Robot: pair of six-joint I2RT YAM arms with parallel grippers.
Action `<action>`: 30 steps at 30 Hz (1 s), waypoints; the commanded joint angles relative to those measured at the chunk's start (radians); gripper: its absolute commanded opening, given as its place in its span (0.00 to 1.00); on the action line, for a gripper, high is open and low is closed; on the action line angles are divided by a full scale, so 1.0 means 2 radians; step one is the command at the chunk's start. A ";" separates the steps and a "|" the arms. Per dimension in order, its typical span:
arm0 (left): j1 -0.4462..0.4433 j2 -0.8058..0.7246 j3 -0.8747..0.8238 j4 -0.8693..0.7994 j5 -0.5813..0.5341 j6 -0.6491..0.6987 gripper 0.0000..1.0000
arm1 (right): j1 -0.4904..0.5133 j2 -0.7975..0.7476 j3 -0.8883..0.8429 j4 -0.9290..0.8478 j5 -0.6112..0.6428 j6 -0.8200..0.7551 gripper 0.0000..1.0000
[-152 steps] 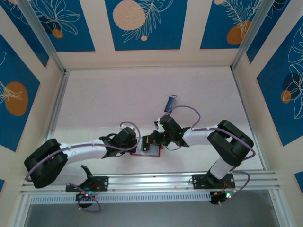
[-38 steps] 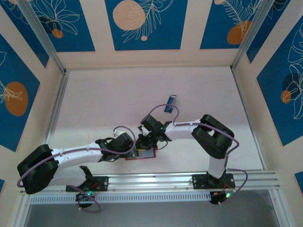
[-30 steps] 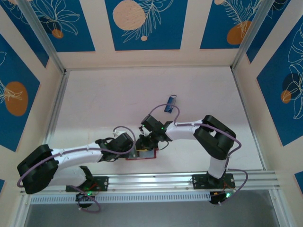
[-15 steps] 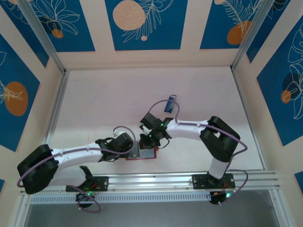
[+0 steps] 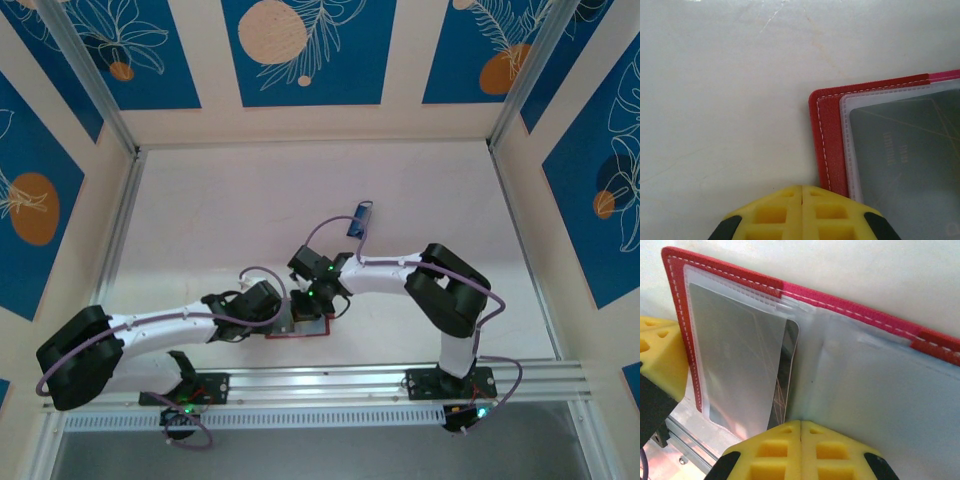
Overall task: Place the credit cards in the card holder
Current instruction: Insert the credit card into the card slot, then flip over the card slot on the card holder.
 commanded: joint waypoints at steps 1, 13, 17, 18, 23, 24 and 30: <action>0.003 0.049 -0.023 0.095 0.037 -0.001 0.00 | 0.008 0.015 0.007 0.024 -0.032 0.012 0.00; 0.000 0.053 -0.023 0.096 0.035 -0.005 0.00 | -0.011 -0.010 0.006 0.015 -0.017 0.000 0.00; 0.000 0.050 -0.026 0.095 0.030 -0.010 0.00 | -0.024 -0.059 0.005 -0.043 0.028 -0.041 0.10; 0.000 0.051 -0.026 0.095 0.030 -0.010 0.00 | -0.028 -0.065 0.003 -0.053 0.036 -0.047 0.13; 0.000 0.059 -0.021 0.096 0.031 -0.010 0.00 | -0.045 -0.062 0.007 -0.077 0.063 -0.079 0.21; 0.000 0.059 -0.020 0.094 0.031 -0.010 0.00 | -0.045 -0.058 0.011 -0.081 0.066 -0.083 0.22; 0.000 0.056 -0.021 0.090 0.028 -0.013 0.00 | -0.044 -0.024 0.032 -0.093 0.099 -0.093 0.25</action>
